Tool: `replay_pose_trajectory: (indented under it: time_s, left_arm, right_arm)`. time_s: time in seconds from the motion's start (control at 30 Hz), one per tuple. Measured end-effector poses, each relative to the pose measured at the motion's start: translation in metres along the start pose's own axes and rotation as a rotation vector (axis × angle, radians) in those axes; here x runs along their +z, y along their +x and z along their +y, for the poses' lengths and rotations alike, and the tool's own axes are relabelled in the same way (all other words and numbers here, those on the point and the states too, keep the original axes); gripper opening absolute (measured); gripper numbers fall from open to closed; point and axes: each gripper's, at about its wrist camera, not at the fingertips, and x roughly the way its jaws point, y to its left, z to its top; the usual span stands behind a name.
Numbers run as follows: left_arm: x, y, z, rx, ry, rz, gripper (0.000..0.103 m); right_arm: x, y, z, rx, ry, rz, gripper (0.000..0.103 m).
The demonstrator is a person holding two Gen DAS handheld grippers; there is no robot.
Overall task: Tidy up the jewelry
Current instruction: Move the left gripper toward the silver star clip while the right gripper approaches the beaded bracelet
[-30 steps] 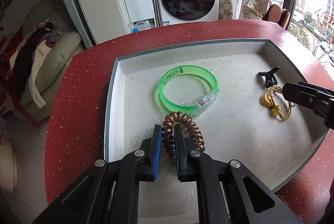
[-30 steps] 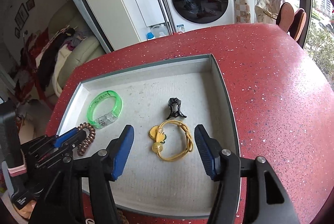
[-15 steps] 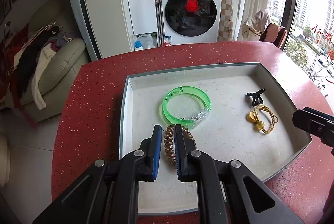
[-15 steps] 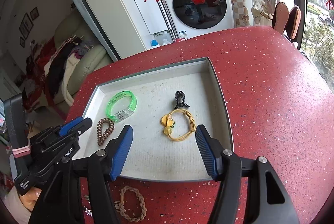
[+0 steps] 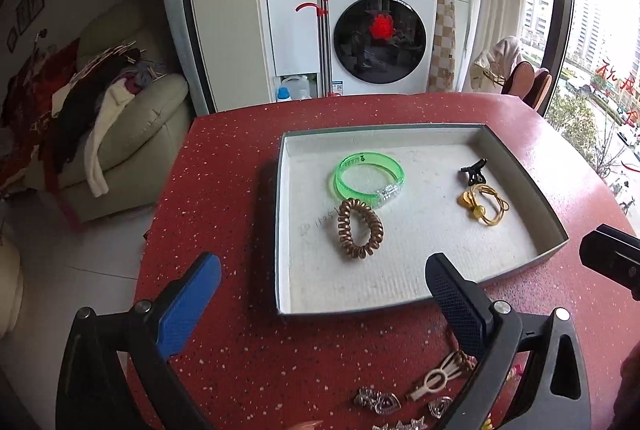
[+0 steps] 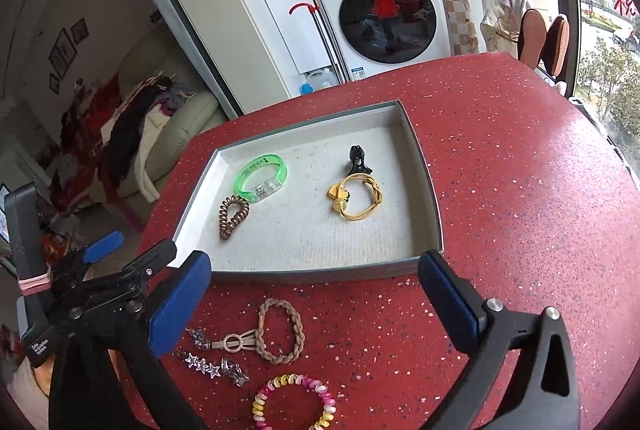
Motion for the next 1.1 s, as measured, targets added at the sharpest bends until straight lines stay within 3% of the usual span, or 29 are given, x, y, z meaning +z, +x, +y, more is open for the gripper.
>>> replay_pose_trajectory:
  time_s: [0.33,0.6,1.1]
  left_arm:
    - [-0.03,-0.023,-0.001,-0.013,0.006,0.014,0.103]
    - [-0.046,-0.038,-0.008,-0.011,0.059,0.001,0.103]
    - [-0.068,-0.042,-0.008,-0.009,0.103,0.032,0.103]
  right_arm:
    - [-0.026,-0.022,0.011,-0.013,-0.032,-0.033,0.103]
    - [-0.043,-0.024,0.009,-0.033,-0.03,0.072,0.103]
    - [-0.072,-0.023,0.004,-0.063,-0.029,0.153,0.103]
